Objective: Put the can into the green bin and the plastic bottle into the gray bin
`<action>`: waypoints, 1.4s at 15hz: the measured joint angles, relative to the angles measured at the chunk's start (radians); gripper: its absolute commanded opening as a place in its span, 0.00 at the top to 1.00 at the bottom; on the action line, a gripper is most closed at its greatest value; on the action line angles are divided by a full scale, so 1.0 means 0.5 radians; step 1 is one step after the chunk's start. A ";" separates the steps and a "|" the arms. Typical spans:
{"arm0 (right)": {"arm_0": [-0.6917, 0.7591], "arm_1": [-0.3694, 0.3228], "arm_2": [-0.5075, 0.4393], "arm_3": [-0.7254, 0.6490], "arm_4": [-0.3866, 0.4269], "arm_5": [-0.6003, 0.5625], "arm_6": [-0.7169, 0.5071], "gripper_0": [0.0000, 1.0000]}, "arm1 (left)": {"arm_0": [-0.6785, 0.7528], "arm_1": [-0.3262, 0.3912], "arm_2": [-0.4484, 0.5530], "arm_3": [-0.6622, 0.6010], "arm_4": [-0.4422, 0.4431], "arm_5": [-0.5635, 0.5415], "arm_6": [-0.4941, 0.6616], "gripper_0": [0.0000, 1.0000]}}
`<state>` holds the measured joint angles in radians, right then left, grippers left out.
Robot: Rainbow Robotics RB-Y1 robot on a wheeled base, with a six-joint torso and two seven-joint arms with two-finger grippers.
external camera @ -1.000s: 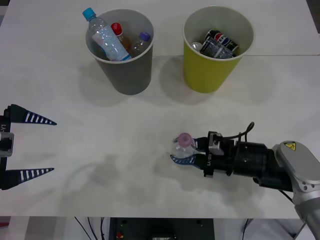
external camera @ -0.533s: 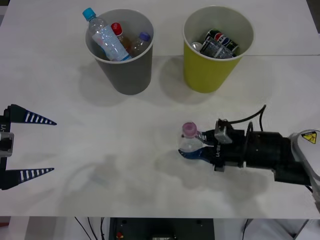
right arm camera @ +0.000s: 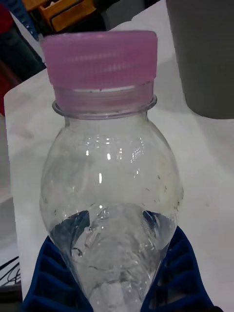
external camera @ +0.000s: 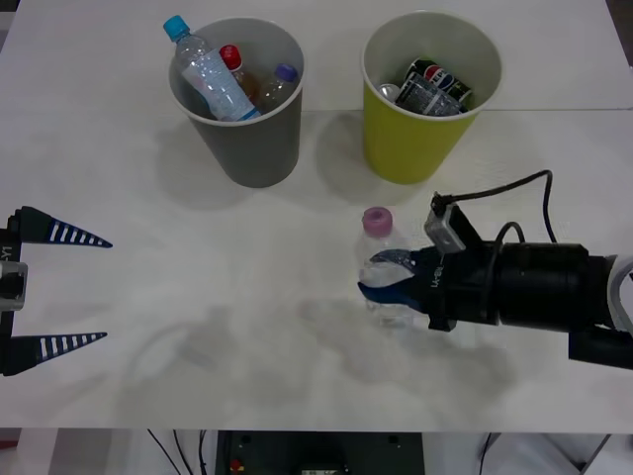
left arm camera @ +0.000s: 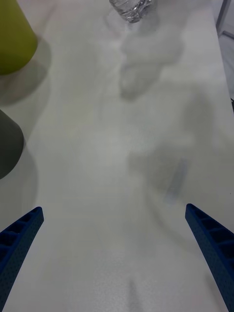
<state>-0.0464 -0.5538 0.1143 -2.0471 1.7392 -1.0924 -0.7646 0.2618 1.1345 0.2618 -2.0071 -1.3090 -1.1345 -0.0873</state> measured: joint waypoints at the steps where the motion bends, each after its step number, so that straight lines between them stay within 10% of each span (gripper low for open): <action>1: -0.001 -0.064 0.029 -0.070 0.008 0.048 -0.136 1.00 | 0.000 0.000 0.000 0.000 0.000 0.000 0.000 0.00; 8: -0.113 -0.410 0.100 -0.501 0.265 0.180 -1.021 1.00 | 0.000 0.000 0.000 0.000 0.000 0.000 0.000 0.00; 21: -1.317 -0.510 0.147 -0.083 0.048 -0.415 -1.084 1.00 | 0.000 0.000 0.000 0.000 0.000 0.000 0.000 0.00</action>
<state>-0.7049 -0.8088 0.1880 -2.0885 1.7633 -1.3001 -1.3068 0.2618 1.1345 0.2618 -2.0071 -1.3090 -1.1345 -0.0873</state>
